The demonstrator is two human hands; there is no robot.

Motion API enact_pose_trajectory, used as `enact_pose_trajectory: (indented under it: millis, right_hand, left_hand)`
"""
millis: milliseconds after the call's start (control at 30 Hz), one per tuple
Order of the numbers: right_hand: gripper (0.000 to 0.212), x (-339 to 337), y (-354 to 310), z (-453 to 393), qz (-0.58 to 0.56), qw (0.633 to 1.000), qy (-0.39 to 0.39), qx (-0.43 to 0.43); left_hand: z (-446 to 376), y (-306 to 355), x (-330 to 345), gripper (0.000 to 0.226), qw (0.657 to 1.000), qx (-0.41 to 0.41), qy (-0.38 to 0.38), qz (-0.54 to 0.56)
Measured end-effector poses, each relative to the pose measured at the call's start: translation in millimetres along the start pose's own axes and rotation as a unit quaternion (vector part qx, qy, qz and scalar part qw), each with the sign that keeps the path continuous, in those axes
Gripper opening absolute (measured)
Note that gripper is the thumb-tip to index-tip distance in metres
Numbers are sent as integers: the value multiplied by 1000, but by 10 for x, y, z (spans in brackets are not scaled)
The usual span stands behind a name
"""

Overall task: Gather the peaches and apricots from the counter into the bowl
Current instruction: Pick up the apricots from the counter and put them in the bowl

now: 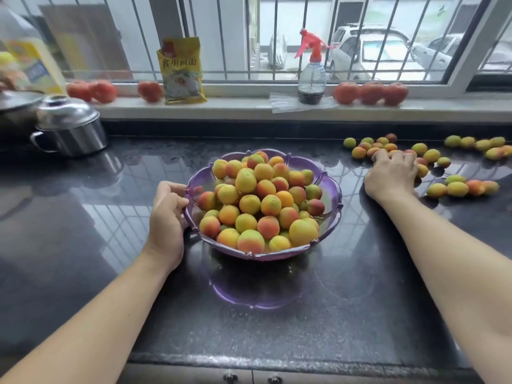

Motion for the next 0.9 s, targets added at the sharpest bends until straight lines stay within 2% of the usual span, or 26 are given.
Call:
enact_pose_trajectory:
  millis: [200,267,333,400,467,500,533,633,767,833,900]
  right_hand:
    - [24,-52,6,76,-32,992,106,-66]
    - [30,-151,18,153,-118,982,127,-69]
    - [32,-303,-18,235,-265,958,96,-58]
    - [30,-574,-114,323,-427,903,27,-33]
    - [25,-909,-276,504,-587,806,-73,-19]
    - [23,-1071,-362,617,-626,769,-121,-40]
    - [23,-1207,-454,733,-619,766,-156,-79]
    - [30,-1315,-723,1028,-518,813,-204,-171]
    - [19,-1119,-877,1165,-379,879,-189,-221]
    - [12,-1076,-849,1192,-344,887,-200,-235]
    - [9,-1056,-812,1203,-349,882,-207,-240]
  left_hand:
    - [45,74,79,26,999,20,12,-29]
    - [54,86,94,30,999,17,0,-41]
    - [57,91,89,31,999,14,-5,-37]
    - [59,93,91,30,999,14,-9,-27]
    - [65,81,94,29,1000,17,-13,-23]
    - [69,74,99,27,1000,18,-12,-21]
    - [68,75,99,24,1000,20,-9,-23]
    - [48,57,90,11,999,17,-4,-27]
    - [26,28,65,21,1000,17,-1,-26]
    - [22,26,69,12,1000,22,4,-22]
    - [19,27,79,14,999,26,12,-20]
Point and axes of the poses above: each hand's wrist, its own z-axis away from the middle knuckle, its own x-axis out of the palm, y = z × x, the point moved 4 cm from there along -z, towards the middle knuckle
